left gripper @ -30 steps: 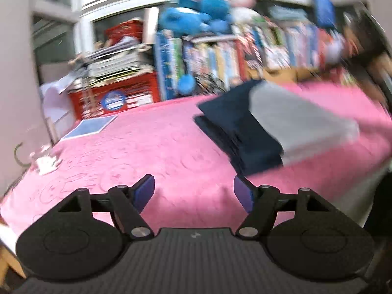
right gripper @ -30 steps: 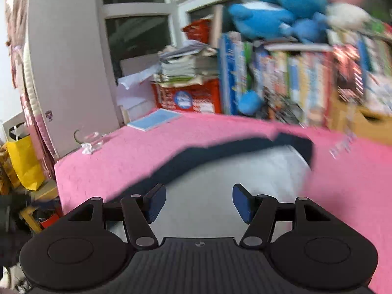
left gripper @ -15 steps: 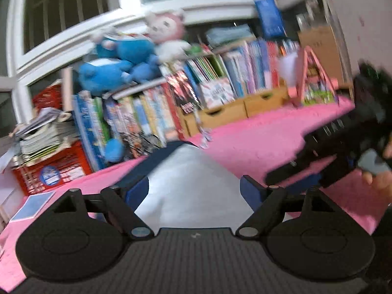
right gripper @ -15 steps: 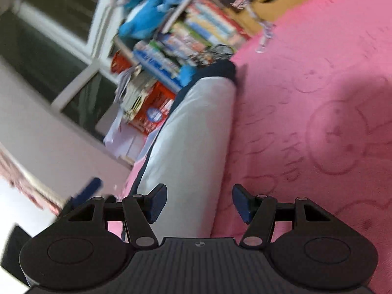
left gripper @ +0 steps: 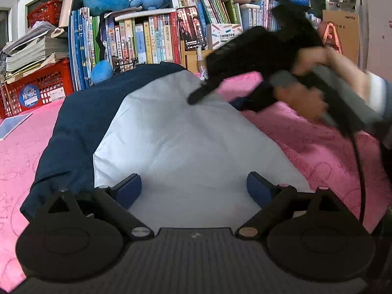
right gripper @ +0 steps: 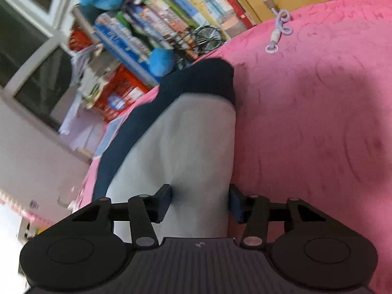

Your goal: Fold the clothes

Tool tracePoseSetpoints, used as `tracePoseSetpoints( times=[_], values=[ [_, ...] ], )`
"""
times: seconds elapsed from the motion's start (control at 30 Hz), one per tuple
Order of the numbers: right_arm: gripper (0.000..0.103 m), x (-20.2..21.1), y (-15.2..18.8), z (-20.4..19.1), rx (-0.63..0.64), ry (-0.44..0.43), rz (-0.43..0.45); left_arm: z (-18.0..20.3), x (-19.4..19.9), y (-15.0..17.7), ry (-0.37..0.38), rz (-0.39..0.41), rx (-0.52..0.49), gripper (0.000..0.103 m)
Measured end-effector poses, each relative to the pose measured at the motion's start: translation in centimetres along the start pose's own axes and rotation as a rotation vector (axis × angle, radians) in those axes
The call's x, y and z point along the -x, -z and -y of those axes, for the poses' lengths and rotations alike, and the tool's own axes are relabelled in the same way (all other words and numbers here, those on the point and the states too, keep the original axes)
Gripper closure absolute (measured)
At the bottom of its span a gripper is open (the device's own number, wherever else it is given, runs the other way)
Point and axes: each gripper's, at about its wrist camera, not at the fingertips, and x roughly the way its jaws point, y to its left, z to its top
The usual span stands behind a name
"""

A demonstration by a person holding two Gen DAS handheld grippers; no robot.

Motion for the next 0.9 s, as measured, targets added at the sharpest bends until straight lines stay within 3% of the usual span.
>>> tracePoseSetpoints(
  times=[0.3, 0.43, 0.57, 0.63, 0.73, 0.83, 0.9],
  values=[
    [0.064, -4.8, -6.5, 0.9, -0.072, -0.001, 0.007, -0.2, 0.6, 0.2, 0.004, 0.042, 0.005, 0.008],
    [0.070, -6.8, -8.7, 1.5, -0.073, 0.021, 0.060, -0.2, 0.8, 0.4, 0.006, 0.048, 0.008, 0.008],
    [0.090, -8.8, -10.9, 2.1, -0.084, 0.053, 0.108, -0.2, 0.9, 0.4, 0.008, 0.047, 0.009, 0.008],
    [0.091, -9.2, -11.8, 2.8, -0.142, 0.058, 0.129, -0.2, 0.9, 0.3, 0.008, 0.045, 0.009, 0.008],
    [0.084, -7.7, -12.0, 2.6, -0.176, 0.048, 0.186, -0.2, 0.9, 0.3, 0.008, 0.044, 0.009, 0.008],
    [0.070, -4.5, -11.8, 1.5, -0.107, 0.066, 0.218, -0.2, 0.9, 0.5, 0.007, 0.053, 0.008, 0.008],
    [0.048, -1.8, -11.5, 0.5, -0.053, 0.077, 0.252, -0.1, 1.0, 0.6, 0.007, 0.056, 0.008, 0.008]
  ],
)
